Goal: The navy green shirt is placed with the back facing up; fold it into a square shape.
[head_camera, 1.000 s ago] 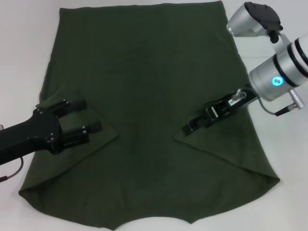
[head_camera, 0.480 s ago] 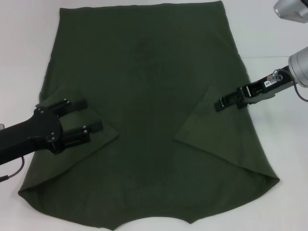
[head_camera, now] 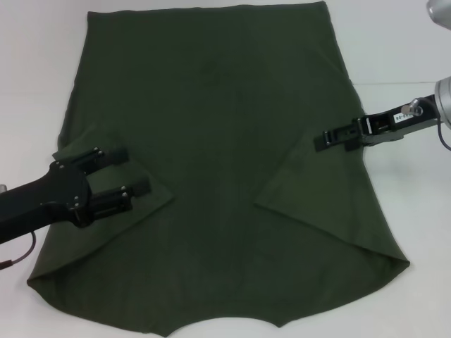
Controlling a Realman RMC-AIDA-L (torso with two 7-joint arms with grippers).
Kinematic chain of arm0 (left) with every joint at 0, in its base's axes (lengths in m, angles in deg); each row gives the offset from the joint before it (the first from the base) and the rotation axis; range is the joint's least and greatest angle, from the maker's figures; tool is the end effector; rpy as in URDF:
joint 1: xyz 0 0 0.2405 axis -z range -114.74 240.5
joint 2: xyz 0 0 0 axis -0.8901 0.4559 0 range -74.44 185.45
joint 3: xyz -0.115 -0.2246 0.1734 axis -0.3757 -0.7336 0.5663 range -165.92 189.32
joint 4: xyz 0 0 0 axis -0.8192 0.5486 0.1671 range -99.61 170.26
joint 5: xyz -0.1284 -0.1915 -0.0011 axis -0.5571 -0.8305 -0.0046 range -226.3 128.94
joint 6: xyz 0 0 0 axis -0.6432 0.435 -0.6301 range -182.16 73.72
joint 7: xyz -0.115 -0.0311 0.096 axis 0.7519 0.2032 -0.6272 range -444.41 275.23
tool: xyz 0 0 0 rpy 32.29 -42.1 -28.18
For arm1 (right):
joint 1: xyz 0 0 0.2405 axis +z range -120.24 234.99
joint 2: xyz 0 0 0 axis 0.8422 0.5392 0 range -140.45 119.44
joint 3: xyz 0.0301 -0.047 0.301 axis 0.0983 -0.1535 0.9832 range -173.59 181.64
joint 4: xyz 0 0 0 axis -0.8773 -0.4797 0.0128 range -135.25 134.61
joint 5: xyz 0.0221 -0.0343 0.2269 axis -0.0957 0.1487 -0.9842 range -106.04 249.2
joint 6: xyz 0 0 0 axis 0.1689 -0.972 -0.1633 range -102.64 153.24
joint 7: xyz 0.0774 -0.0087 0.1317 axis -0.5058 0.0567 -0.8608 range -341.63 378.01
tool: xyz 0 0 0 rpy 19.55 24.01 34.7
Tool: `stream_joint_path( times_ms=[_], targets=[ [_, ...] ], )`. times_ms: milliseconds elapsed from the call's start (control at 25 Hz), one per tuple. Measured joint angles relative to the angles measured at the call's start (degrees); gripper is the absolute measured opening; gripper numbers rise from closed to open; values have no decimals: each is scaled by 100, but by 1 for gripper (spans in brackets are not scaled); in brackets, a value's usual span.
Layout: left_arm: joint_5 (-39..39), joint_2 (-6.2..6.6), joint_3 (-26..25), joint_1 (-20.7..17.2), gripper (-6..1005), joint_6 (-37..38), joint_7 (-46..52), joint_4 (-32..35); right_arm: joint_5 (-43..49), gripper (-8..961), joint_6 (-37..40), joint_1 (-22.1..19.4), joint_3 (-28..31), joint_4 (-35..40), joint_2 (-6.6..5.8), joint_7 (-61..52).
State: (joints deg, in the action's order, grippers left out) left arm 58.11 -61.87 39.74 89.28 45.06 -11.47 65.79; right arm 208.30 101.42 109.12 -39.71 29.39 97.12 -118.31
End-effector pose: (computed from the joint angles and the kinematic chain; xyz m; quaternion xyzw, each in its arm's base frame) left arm -0.3279 0.3402 0.0000 -0.8809 -0.2255 -0.3825 0.1640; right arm 0.2625 0.4949 0.0207 -0.8333 0.5289 0.0552 0.1508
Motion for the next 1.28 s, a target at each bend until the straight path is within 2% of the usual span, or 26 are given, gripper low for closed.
stream_joint_path(
  times_ms=[200,280,440,760,1040,1280],
  targets=[
    [-40,31,-4,104,847,69,648,27,-276,897,120,-69,40,0,-29,80],
    [-44,76,0,185,847,133,1030,32,-387,897,219,-91,112,0,-45,142],
    [-11,276,1,383,846,336,2179,49,-616,897,396,-165,179,-5,-74,203],
    [-4,411,-21,368,846,429,3601,403,-702,898,583,-210,216,-5,-109,319],
    [332,524,-27,358,846,449,4255,580,-708,898,683,-185,216,1,-119,336],
    [589,556,-142,363,846,455,4441,606,-715,891,668,-146,216,-51,-121,428]
  ],
)
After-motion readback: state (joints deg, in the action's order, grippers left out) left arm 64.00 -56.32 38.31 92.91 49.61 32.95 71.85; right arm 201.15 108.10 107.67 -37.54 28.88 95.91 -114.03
